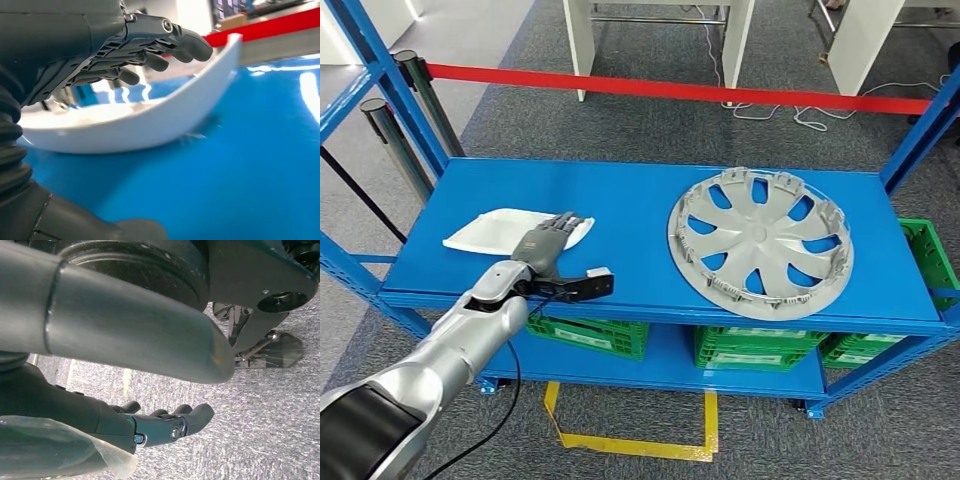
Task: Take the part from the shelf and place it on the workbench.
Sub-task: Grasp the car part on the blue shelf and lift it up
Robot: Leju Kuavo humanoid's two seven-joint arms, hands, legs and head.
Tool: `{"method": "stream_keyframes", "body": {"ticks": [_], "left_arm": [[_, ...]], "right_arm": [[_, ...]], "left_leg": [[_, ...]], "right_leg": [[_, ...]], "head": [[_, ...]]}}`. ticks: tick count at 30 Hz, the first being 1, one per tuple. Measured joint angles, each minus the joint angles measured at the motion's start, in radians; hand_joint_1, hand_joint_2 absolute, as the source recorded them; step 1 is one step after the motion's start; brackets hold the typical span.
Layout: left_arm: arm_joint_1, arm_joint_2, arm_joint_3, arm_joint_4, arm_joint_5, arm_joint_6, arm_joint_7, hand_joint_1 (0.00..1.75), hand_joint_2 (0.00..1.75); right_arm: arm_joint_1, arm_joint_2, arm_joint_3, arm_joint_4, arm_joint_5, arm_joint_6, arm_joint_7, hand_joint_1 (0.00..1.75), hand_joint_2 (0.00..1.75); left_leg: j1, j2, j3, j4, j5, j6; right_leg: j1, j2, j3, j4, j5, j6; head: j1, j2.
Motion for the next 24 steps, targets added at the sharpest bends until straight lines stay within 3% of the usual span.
{"method": "stream_keyframes", "body": {"ticks": [5, 8, 22, 24], "left_arm": [[-0.003, 0.001, -0.001, 0.023, -0.093, 0.190, 0.094, 0.00, 1.75], [-0.003, 0.002, -0.001, 0.033, -0.120, 0.250, 0.112, 0.00, 1.75], [-0.005, 0.003, -0.001, 0.052, -0.193, 0.316, 0.153, 0.00, 1.75], [-0.017, 0.003, 0.002, 0.064, -0.239, 0.272, 0.190, 0.00, 1.75]], "right_arm": [[0.000, 0.000, 0.000, 0.000, -0.007, -0.012, -0.001, 0.00, 0.00], [0.000, 0.000, 0.000, 0.000, -0.008, -0.019, 0.000, 0.00, 0.00], [0.000, 0.000, 0.000, 0.000, -0.008, -0.021, 0.000, 0.00, 0.00], [0.001, 0.000, 0.000, 0.000, -0.008, -0.022, 0.001, 0.00, 0.00]], "left_leg": [[0.000, 0.000, 0.000, 0.000, 0.000, 0.000], [0.000, 0.000, 0.000, 0.000, 0.001, 0.000], [0.000, 0.000, -0.001, 0.000, 0.001, 0.000], [0.000, 0.000, -0.001, 0.000, 0.001, 0.000]], "right_leg": [[0.000, 0.000, 0.000, 0.000, 0.000, 0.000], [0.000, 0.000, 0.000, 0.000, 0.000, 0.000], [0.000, 0.000, -0.001, 0.000, 0.000, 0.000], [0.000, 0.000, -0.001, 0.000, 0.000, 0.000]], "head": [[0.000, 0.000], [0.000, 0.000], [0.000, 0.000], [0.000, 0.000]]}}
